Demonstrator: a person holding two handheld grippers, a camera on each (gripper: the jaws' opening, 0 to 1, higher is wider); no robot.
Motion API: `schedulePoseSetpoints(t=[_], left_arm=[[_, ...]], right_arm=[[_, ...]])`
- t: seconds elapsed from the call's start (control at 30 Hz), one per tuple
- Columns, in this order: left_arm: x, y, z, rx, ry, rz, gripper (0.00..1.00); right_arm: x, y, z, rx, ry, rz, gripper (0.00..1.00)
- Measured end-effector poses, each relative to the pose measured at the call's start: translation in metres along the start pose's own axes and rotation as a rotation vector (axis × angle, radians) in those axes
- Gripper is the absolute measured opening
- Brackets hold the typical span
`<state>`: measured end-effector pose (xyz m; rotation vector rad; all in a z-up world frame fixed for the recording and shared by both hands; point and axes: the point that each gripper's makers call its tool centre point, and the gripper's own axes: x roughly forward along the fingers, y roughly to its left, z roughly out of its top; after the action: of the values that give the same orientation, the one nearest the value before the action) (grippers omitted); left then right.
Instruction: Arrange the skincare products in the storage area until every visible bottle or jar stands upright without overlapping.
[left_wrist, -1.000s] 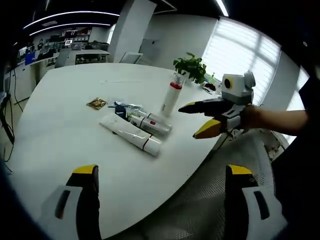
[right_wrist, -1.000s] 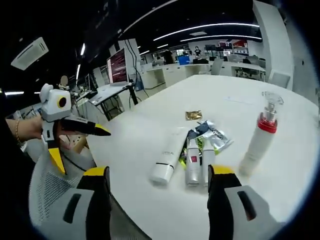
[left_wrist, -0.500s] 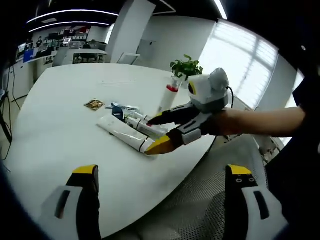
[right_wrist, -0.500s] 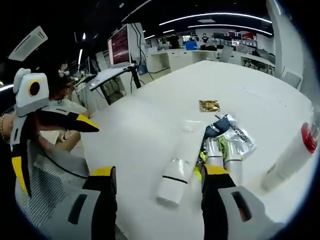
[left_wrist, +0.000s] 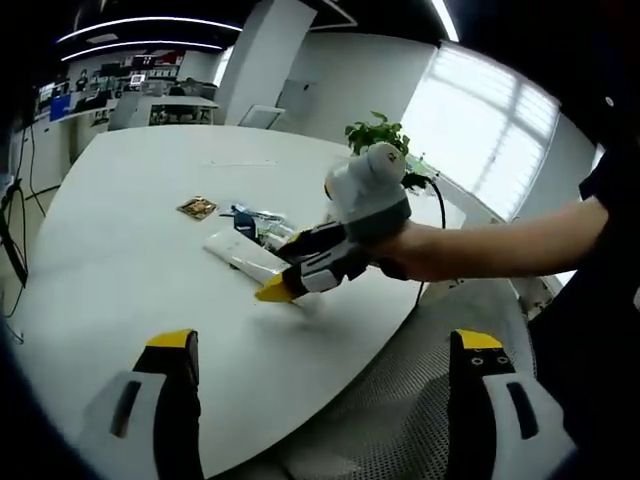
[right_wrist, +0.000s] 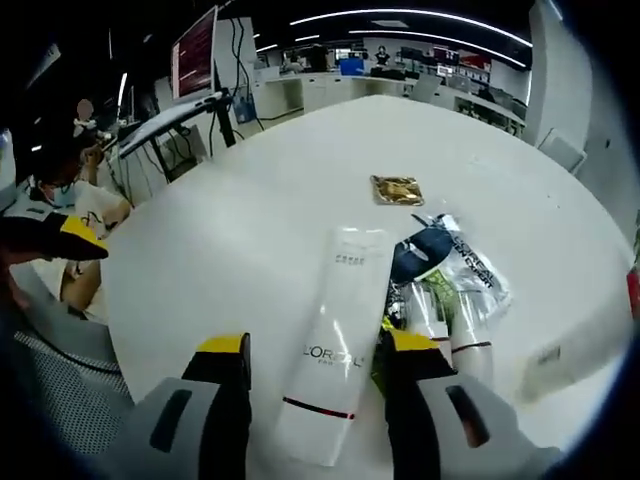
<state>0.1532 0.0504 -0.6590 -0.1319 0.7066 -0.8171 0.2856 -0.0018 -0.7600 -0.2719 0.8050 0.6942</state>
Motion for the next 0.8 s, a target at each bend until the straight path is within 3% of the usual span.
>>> schedulePoseSetpoints(t=[0.13, 0.17, 0.2, 0.27, 0.8], left_arm=[[0.001, 0.001, -0.001, -0.009, 0.003, 0.000, 0.97], [0.001, 0.002, -0.001, -0.010, 0.004, 0.001, 0.96], [0.001, 0.003, -0.002, -0.012, 0.005, 0.001, 0.96], [0.001, 0.003, -0.002, -0.015, 0.005, 0.002, 0.96], [0.006, 0.001, -0.003, -0.016, 0.027, 0.003, 0.95]], right_arm=[[0.006, -0.003, -0.007, -0.039, 0.062, -0.025, 0.50], [0.005, -0.008, -0.012, -0.074, 0.093, -0.056, 0.46], [0.005, -0.016, -0.011, -0.162, 0.097, -0.093, 0.42], [0.012, -0.012, -0.006, -0.085, 0.047, -0.063, 0.40], [0.004, -0.009, -0.002, -0.058, 0.006, -0.056, 0.31]])
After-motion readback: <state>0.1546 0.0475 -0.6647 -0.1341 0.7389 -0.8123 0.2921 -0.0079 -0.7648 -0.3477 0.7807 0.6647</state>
